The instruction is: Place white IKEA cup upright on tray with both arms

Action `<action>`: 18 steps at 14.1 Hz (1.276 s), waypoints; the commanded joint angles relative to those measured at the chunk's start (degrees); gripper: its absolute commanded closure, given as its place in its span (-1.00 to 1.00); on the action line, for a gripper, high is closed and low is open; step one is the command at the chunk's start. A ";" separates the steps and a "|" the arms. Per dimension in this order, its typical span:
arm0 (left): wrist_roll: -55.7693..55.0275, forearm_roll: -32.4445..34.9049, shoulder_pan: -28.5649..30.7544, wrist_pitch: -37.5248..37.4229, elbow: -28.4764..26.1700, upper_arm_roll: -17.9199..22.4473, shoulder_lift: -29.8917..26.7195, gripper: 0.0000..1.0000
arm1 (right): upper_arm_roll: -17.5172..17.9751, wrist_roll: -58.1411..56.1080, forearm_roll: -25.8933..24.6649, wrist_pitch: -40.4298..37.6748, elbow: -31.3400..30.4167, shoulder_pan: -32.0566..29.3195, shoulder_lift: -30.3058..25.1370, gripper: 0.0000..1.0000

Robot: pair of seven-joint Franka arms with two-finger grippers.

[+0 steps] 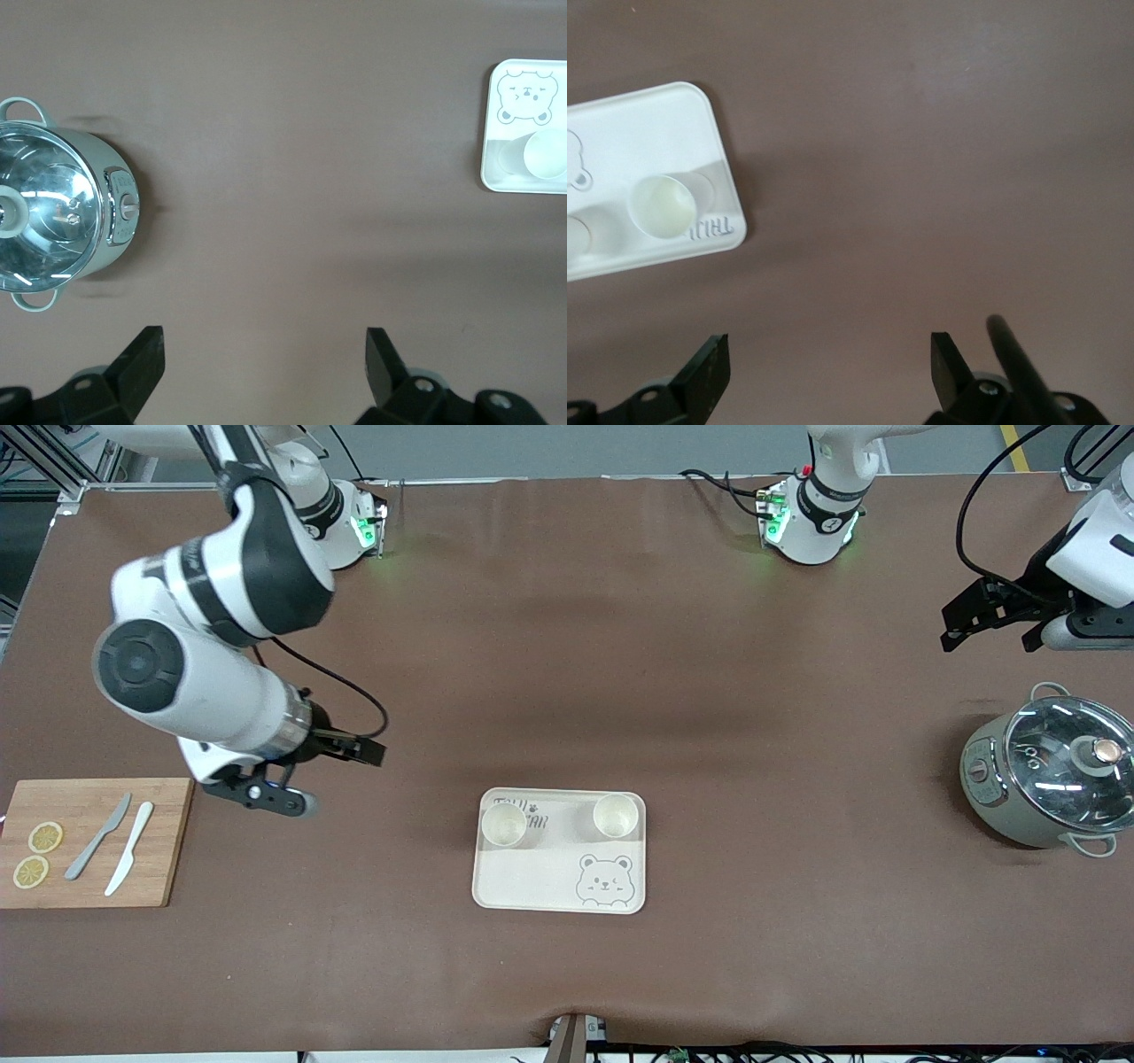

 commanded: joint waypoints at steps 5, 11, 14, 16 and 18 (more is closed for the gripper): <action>0.59 1.08 0.14 -0.12 0.08 -0.83 -0.09 -1.00 | 0.70 -19.18 -1.99 1.06 -11.48 -9.17 -11.15 -1.00; 0.68 1.00 0.14 -0.12 0.34 -0.83 -0.53 -1.00 | 0.70 -34.16 -4.56 -2.71 -12.71 -14.36 -18.52 -1.00; 0.25 0.91 0.14 -0.12 0.25 -1.35 -0.45 -1.00 | 0.53 -34.77 -6.84 -5.62 -12.62 -14.80 -21.61 -1.00; 0.24 0.91 0.14 -0.21 0.25 -1.45 -0.45 -1.00 | 0.61 -34.86 -7.37 -5.89 -11.92 -15.94 -21.35 -1.00; 0.33 0.91 0.41 -0.21 0.34 -1.45 -0.53 -1.00 | 1.14 -34.42 -7.81 -6.49 -12.01 -15.33 -21.26 -1.00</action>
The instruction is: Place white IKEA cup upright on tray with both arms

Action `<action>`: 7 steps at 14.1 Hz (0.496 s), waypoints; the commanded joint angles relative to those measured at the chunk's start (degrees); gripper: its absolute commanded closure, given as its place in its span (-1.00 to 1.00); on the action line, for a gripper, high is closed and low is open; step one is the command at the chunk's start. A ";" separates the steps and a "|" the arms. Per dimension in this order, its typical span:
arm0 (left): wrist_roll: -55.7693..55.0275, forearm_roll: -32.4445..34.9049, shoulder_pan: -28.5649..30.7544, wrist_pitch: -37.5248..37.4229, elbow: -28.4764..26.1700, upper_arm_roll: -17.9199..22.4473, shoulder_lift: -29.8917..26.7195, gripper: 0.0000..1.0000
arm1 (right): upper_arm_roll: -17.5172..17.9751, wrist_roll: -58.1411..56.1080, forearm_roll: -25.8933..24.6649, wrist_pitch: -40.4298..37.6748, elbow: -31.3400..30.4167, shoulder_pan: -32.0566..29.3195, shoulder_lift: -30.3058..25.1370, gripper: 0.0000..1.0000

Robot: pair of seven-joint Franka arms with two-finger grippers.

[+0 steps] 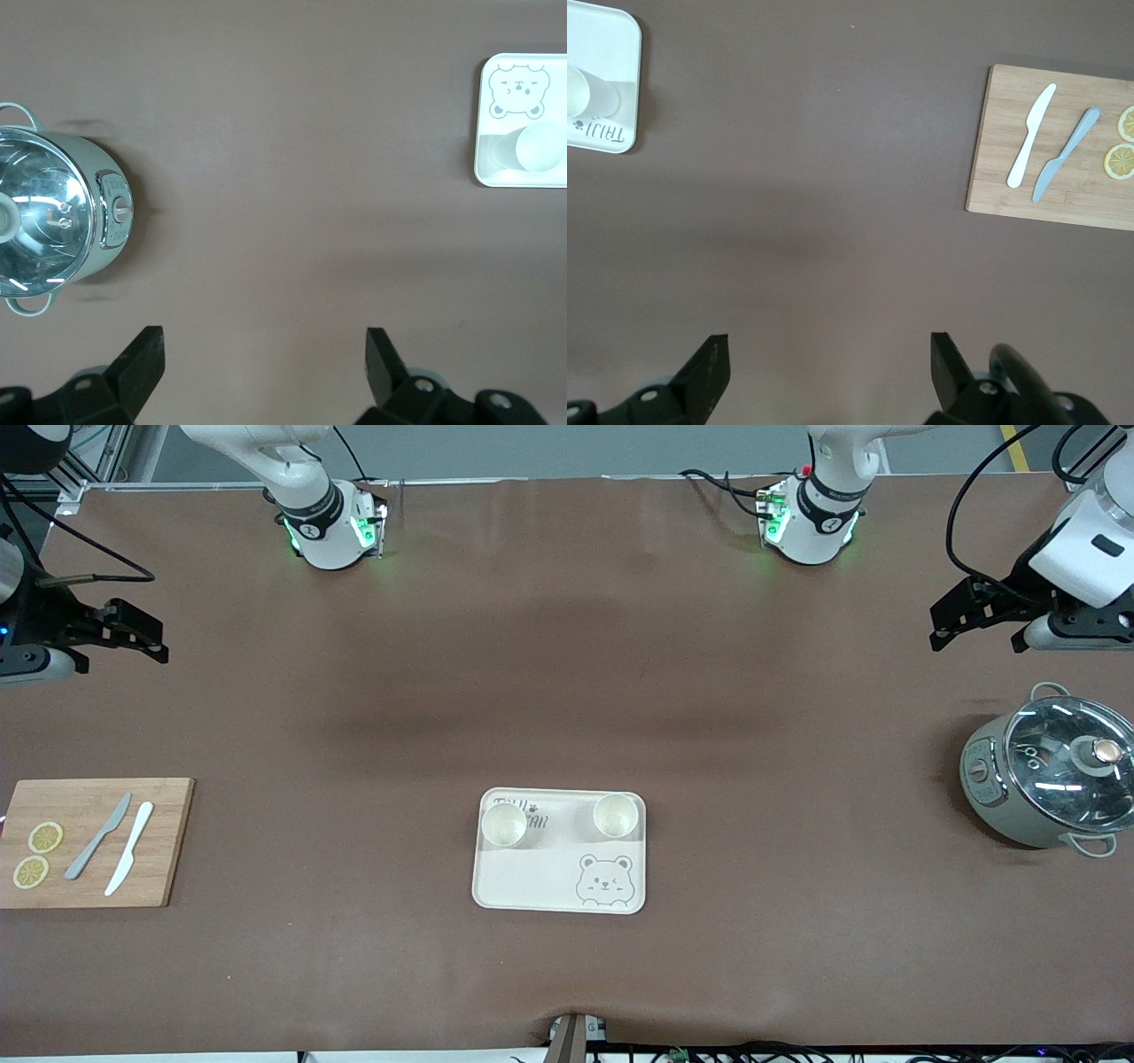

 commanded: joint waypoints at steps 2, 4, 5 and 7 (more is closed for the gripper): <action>0.68 0.91 0.64 -0.20 0.23 -0.48 -0.68 -1.00 | 1.35 -0.19 -0.89 0.10 -1.19 -0.80 -0.47 -1.00; 0.68 0.91 0.64 -1.25 0.14 -0.48 -0.59 -1.00 | 1.26 -0.55 -1.41 -0.16 1.09 -0.62 -0.21 -1.00; 0.68 0.82 0.64 -1.60 0.06 -0.48 -0.33 -1.00 | 1.35 -0.46 -1.50 -0.16 1.79 -0.62 -0.21 -1.00; 0.60 0.82 0.56 -1.61 0.14 -0.48 -0.15 -1.00 | 1.26 -0.55 -1.32 -0.34 2.41 -0.80 -0.12 -1.00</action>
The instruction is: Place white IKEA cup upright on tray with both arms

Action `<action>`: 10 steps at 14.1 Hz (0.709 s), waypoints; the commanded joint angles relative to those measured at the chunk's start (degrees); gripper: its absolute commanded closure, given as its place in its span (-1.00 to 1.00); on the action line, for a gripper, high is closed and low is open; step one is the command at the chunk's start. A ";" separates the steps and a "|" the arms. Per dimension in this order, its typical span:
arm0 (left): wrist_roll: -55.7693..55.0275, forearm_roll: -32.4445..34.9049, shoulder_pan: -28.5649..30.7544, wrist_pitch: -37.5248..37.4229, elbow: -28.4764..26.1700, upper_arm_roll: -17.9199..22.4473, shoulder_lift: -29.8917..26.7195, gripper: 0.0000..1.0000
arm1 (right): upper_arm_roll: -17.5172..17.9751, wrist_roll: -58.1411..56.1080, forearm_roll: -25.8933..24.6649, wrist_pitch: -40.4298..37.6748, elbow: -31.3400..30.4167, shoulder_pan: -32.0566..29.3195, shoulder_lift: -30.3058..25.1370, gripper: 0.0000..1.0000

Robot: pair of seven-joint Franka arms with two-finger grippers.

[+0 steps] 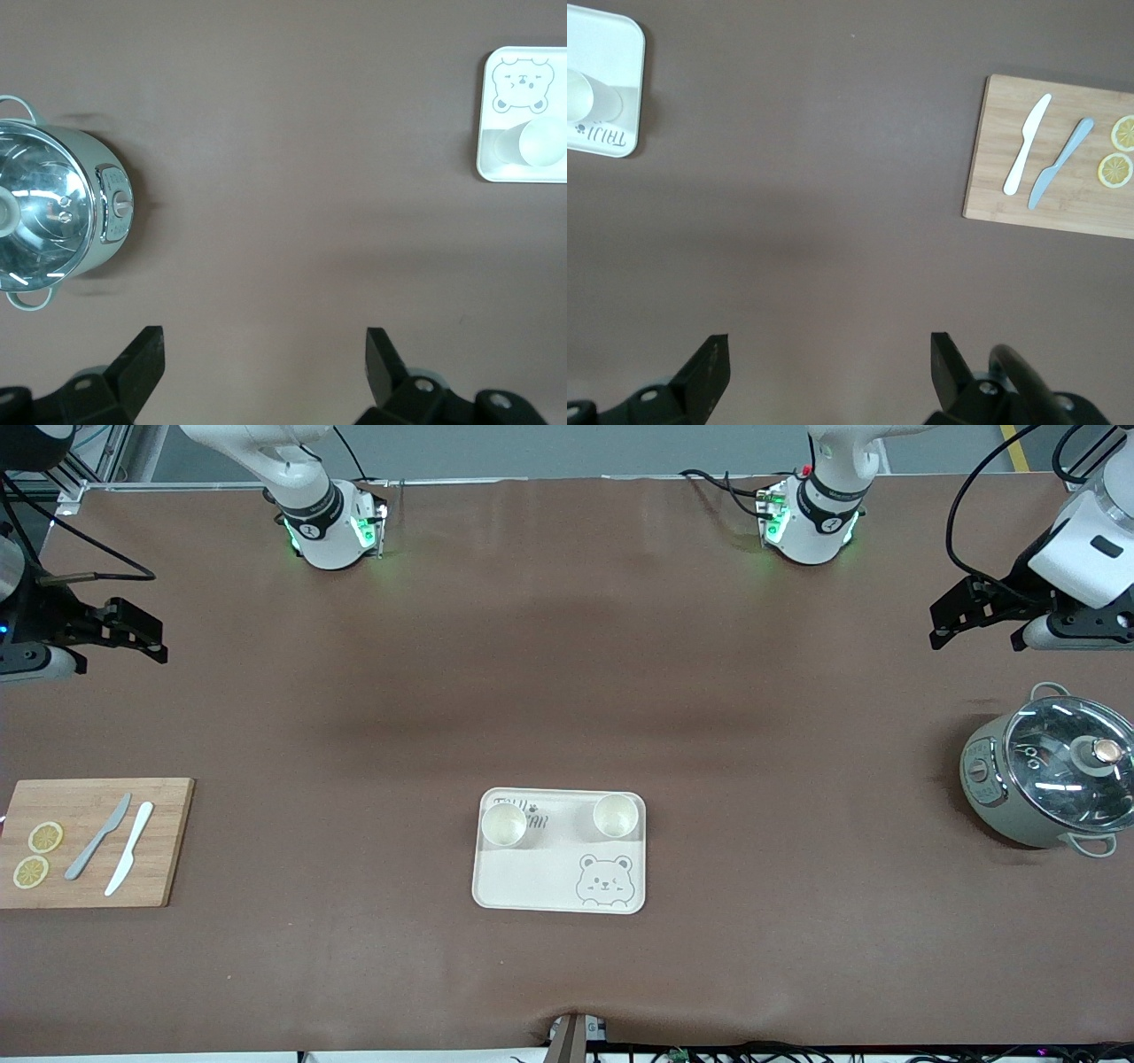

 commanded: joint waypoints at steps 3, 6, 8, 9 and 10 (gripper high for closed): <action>0.77 0.91 0.41 -0.87 0.32 -0.48 -0.17 -1.00 | 0.54 -0.01 -0.39 -2.88 1.03 -1.42 0.13 -1.00; 0.86 0.91 0.41 -0.87 0.58 -0.48 -0.17 -1.00 | 0.54 0.16 -0.39 -3.06 1.38 -1.33 0.30 -1.00; 0.95 0.82 0.41 -0.87 1.46 -0.48 0.00 -1.00 | 0.54 0.16 -0.21 -2.97 1.38 -1.94 0.22 -1.00; 1.47 0.73 0.49 -0.87 1.20 -0.48 0.00 -1.00 | 0.54 0.16 -0.21 -2.97 1.38 -1.86 0.13 -1.00; 2.26 0.73 0.49 -0.87 1.19 -0.48 0.00 -1.00 | 0.54 0.16 -0.12 -2.97 1.38 -1.86 0.13 -1.00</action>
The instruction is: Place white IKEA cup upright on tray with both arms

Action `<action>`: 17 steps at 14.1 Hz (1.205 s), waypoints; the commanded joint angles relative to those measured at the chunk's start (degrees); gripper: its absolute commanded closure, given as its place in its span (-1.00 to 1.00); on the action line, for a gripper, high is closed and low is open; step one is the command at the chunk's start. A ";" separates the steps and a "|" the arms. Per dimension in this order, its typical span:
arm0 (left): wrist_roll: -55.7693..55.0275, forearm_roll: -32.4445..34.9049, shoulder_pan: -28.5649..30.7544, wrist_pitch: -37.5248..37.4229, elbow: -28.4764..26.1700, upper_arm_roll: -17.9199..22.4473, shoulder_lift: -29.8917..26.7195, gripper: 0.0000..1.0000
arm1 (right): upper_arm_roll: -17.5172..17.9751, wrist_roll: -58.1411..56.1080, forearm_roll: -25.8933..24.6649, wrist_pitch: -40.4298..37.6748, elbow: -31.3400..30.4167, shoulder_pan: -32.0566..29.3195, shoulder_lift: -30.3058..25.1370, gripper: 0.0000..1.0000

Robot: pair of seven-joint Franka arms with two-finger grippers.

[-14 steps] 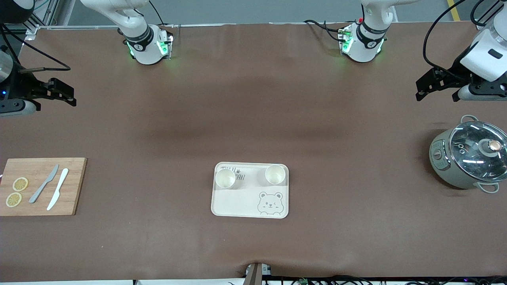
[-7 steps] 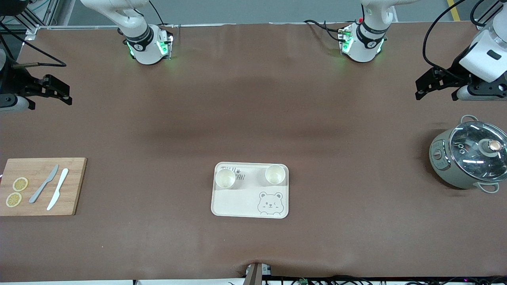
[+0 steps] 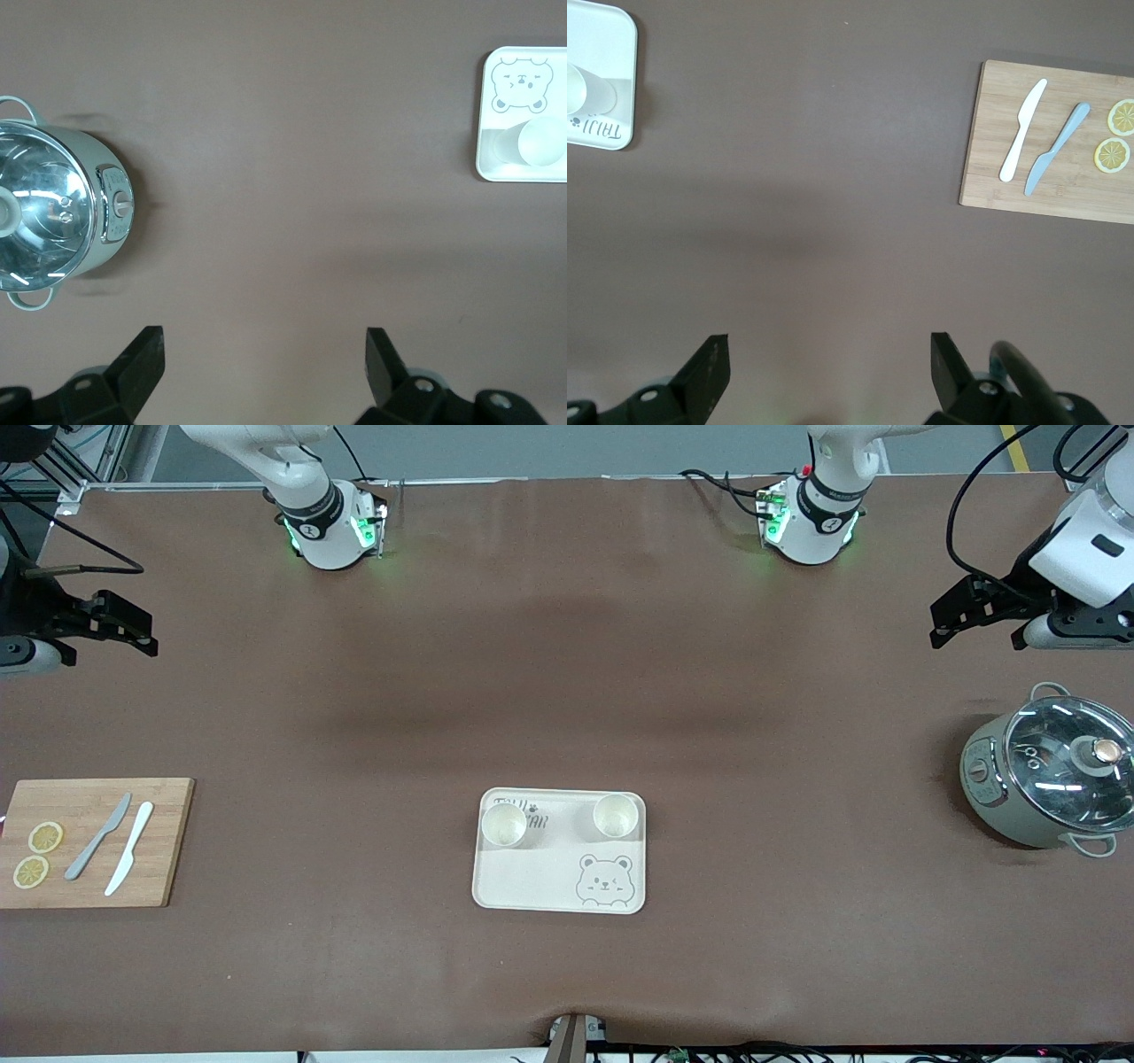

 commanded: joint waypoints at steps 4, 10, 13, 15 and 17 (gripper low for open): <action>2.24 0.47 0.67 -0.76 1.03 -0.13 0.07 -1.00 | 0.73 0.13 -0.21 -0.87 0.75 -1.05 0.08 -1.00; 2.24 0.47 0.58 -0.76 1.29 -0.04 0.51 -1.00 | 0.73 1.70 -0.12 -0.87 0.66 -1.05 0.08 -1.00; 2.16 0.38 0.41 -0.76 1.55 -0.13 0.69 -1.00 | 0.73 3.04 -0.12 -0.87 0.66 -1.05 0.08 -1.00; 2.16 0.38 0.32 -0.76 1.81 -0.21 1.04 -1.00 | 0.73 2.95 -0.21 -0.87 0.66 -1.05 0.17 -1.00; 2.16 0.29 0.23 -0.76 1.82 -0.21 1.13 -1.00 | 0.73 3.04 -0.21 -0.87 0.66 -1.13 0.17 -1.00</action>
